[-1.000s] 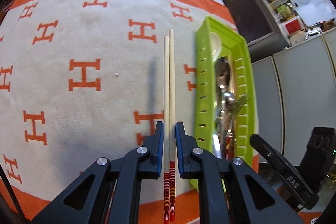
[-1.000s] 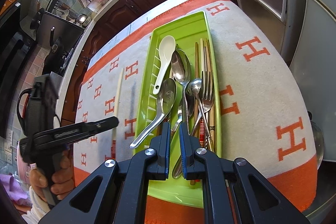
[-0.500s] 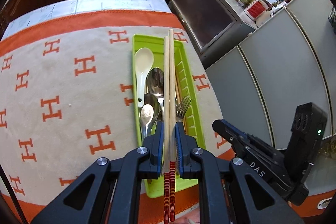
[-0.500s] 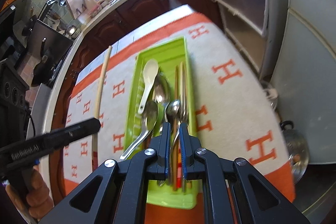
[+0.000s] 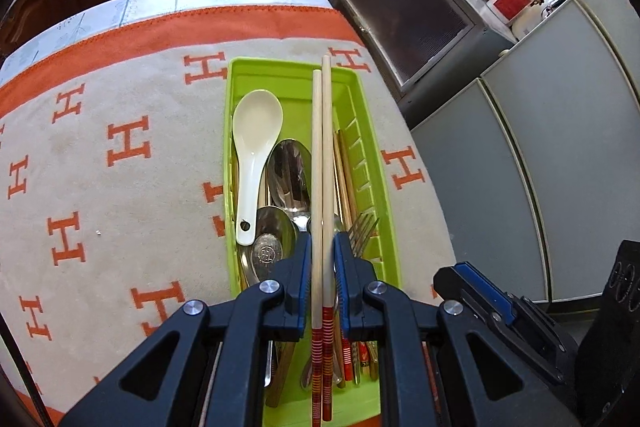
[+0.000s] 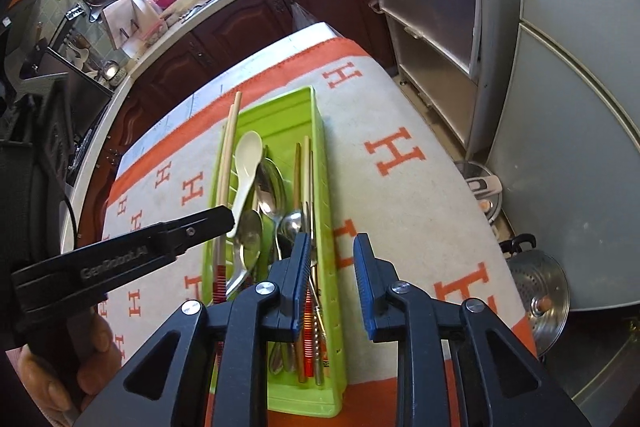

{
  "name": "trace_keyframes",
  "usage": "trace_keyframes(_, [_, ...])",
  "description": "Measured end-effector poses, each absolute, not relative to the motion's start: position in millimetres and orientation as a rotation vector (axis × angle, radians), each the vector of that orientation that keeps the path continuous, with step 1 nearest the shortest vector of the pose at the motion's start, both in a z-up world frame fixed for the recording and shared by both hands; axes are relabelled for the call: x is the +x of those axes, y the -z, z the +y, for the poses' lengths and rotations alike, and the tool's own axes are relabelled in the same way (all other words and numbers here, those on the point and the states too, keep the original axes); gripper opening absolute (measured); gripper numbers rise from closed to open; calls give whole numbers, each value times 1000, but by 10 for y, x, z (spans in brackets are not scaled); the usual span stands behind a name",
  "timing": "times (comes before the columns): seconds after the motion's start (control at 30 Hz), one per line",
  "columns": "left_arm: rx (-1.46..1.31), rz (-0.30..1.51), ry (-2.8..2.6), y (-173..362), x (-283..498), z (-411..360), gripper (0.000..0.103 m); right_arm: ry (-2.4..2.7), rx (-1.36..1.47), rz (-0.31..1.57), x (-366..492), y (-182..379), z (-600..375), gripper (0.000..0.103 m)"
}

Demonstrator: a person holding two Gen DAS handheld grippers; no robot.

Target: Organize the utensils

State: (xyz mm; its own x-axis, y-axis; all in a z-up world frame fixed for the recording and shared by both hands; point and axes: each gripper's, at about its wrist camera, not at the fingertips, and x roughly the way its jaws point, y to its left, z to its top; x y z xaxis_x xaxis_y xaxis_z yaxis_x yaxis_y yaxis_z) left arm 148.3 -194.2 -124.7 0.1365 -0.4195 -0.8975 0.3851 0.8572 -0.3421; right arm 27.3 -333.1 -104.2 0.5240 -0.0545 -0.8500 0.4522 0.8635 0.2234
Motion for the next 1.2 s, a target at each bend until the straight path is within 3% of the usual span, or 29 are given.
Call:
trace_keyframes(0.1, [-26, 1303, 573, 1275, 1475, -1925, 26, 324, 446, 990, 291, 1106, -3334, 22])
trace_keyframes(0.17, [-35, 1301, 572, 1270, 1463, -1896, 49, 325, 448, 998, 300, 1144, -3329, 22])
trace_keyframes(0.37, [-29, 1247, 574, 1129, 1372, -1758, 76, 319, 442, 1011, 358, 1212, -3288, 22])
trace_keyframes(0.57, [-13, 1201, 532, 985, 1248, -1513, 93, 299, 425, 1008, 361, 1154, -3170, 22])
trace_keyframes(0.7, [-14, 1175, 482, 901, 1153, -1249, 99, 272, 403, 1004, 349, 1076, -3026, 23])
trace_keyframes(0.93, [5, 1191, 327, 884, 909, -647, 102, 200, 338, 1001, 325, 970, -2575, 35])
trace_keyframes(1.2, [-54, 1150, 214, 830, 636, -3, 102, 92, 285, 1007, 253, 918, -1965, 36])
